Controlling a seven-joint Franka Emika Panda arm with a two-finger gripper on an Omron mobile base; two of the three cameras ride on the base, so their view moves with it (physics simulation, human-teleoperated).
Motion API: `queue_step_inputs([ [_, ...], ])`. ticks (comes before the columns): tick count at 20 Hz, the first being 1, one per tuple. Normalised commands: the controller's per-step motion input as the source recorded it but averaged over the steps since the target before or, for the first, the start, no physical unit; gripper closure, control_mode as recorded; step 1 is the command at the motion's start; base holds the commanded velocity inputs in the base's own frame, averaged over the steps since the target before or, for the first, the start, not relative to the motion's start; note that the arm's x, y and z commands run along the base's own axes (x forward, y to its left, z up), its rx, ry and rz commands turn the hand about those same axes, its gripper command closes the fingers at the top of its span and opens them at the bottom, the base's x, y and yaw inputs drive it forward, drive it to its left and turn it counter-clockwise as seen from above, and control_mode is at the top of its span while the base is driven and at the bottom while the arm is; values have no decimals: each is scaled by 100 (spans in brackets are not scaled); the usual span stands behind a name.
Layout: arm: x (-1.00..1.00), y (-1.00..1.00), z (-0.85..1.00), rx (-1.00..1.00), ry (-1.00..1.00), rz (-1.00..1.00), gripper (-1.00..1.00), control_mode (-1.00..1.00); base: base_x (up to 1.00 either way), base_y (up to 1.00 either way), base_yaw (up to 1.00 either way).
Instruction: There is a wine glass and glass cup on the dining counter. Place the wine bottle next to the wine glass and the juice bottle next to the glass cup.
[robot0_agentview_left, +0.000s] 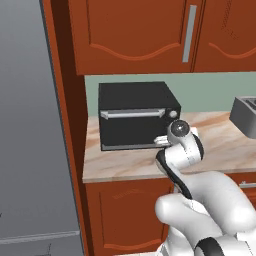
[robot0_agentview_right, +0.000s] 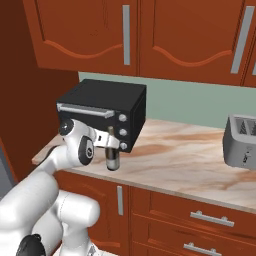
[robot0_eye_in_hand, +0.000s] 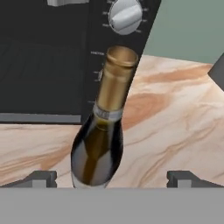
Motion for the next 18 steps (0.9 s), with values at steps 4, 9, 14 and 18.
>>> queue_step_inputs([
  [4, 31, -1, -1, 0, -1, 7, -100, -100, 0, 0, 0],
  [9, 25, 1, -12, 0, 0, 4, -100, -100, 0, 0, 0],
  [14, 18, 0, -16, 0, 0, 5, -100, -100, 0, 0, 0],
  [18, 15, 0, -13, 0, 0, 4, -100, -100, 0, 0, 0],
])
